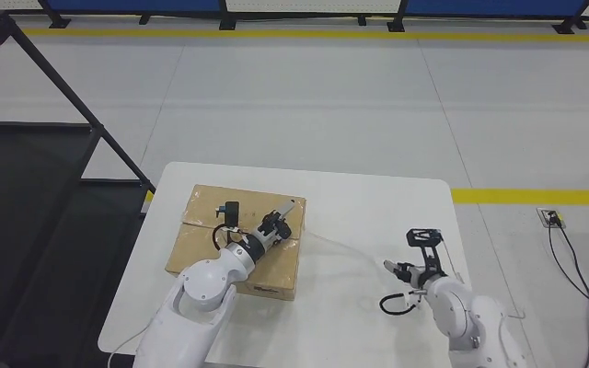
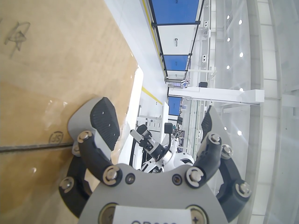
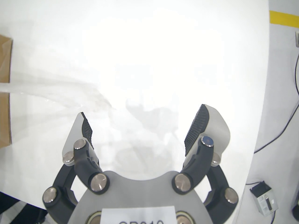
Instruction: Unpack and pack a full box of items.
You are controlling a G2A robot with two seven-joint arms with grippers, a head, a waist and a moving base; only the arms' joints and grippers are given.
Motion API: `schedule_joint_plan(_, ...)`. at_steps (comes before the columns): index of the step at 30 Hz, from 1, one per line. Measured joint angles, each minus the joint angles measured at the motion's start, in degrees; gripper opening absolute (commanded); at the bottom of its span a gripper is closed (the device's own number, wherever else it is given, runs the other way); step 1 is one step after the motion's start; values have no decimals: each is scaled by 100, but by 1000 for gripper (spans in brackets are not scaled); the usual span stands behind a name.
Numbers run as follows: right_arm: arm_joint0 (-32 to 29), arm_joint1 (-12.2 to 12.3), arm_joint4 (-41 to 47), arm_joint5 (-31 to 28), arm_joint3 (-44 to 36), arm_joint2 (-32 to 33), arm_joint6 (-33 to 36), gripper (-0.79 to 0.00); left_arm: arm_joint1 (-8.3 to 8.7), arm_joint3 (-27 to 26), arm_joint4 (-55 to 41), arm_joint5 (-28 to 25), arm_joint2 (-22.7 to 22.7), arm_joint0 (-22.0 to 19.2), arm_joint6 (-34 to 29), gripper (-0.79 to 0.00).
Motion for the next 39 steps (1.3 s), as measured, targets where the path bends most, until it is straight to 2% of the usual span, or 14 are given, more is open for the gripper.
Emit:
schedule_joint_plan(4,97,13,-325,-647,-15,-393,-111,0,-3,-21,-5,-5,-10,3,-10,0)
schedule_joint_plan(8,71,4,-373,-401,-74,-429,-190,0,-3,-58,-4,-5,-27,17,-20,0)
schedule_joint_plan(14,61,4,-377,-404,-54,-444,-212,0,-3,-86,-12,-14,-50,37,-47,0)
schedule_joint_plan(23,-46,-11,-1023,-482,-120,-1002,-1034,0,-13,-92,-10,-6,-42,27,-62,0)
schedule_joint_plan(26,71,-60,-1476,-101,-21,-1360,-1039,0,-16,-99,-14,-5,-41,28,-64,0)
schedule_joint_plan(31,469,-213,-2222,953,499,-2028,-834,0,-20,-108,-13,-18,-36,31,-73,0)
schedule_joint_plan(39,900,-460,-2497,2647,1139,-2421,-699,0,-16,-155,-13,-66,-87,91,-76,0)
